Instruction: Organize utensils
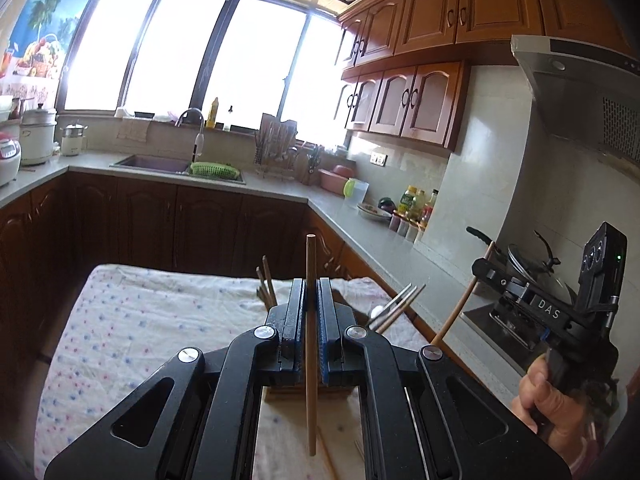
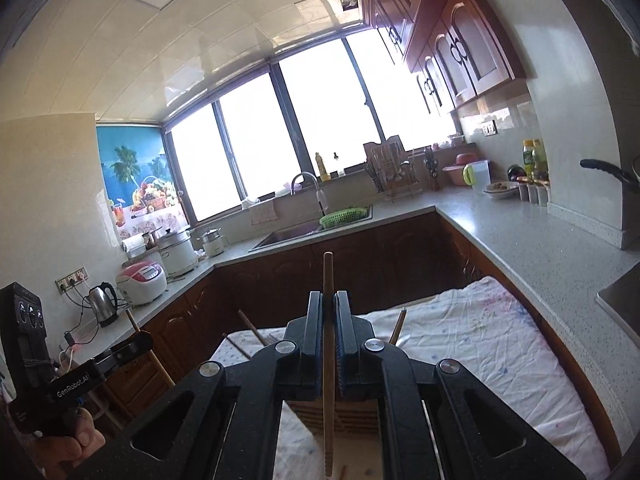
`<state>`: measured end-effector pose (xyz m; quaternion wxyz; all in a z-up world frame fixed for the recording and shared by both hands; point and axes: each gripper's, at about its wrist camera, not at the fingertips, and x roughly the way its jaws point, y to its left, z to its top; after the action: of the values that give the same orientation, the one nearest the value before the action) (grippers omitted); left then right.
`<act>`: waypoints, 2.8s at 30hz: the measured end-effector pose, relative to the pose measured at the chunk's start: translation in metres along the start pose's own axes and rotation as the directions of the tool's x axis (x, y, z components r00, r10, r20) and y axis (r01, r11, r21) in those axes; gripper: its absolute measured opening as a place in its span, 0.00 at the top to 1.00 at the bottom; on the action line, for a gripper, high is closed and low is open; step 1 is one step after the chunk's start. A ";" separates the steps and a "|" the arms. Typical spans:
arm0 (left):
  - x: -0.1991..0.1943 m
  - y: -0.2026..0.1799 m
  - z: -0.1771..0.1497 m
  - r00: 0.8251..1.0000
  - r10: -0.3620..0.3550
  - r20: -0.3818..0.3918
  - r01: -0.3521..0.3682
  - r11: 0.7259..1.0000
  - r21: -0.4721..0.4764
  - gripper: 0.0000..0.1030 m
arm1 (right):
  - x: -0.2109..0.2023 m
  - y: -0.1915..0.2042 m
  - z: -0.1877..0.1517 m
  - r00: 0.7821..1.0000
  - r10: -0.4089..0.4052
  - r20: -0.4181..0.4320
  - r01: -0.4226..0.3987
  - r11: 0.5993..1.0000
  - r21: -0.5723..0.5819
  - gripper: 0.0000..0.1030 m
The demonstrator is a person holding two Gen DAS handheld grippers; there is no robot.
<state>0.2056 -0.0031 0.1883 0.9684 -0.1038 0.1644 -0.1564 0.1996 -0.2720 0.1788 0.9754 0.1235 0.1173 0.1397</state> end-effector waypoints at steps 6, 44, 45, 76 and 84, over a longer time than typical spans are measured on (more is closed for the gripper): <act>0.029 -0.001 0.043 0.995 0.015 0.095 -0.016 1.000 0.006 0.96 | 0.022 0.000 0.030 0.989 -0.072 0.128 0.076 0.997 -0.028 0.95; 0.101 0.018 -0.052 0.998 0.066 -0.022 -0.066 0.998 0.001 0.94 | 0.075 -0.029 -0.052 0.992 -0.121 -0.021 0.121 0.993 -0.016 0.95; 0.101 0.018 -0.052 0.998 0.067 -0.022 -0.067 0.998 0.000 0.94 | 0.075 -0.029 -0.052 0.992 -0.121 -0.025 0.121 0.993 -0.017 0.95; -0.026 0.045 -0.116 0.985 0.170 -0.026 -0.171 0.965 -0.197 0.18 | -0.044 -0.034 -0.103 1.000 -0.030 0.005 0.029 0.994 0.108 0.12; -0.062 0.042 -0.163 0.983 0.164 -0.085 -0.180 0.953 -0.245 0.18 | -0.080 -0.042 -0.152 0.996 -0.011 -0.094 0.027 0.985 0.172 0.08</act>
<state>0.1048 0.0328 0.0449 0.9516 -0.2061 0.2219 -0.0527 0.0954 -0.3033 0.0400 0.9559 0.2000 0.1752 0.1251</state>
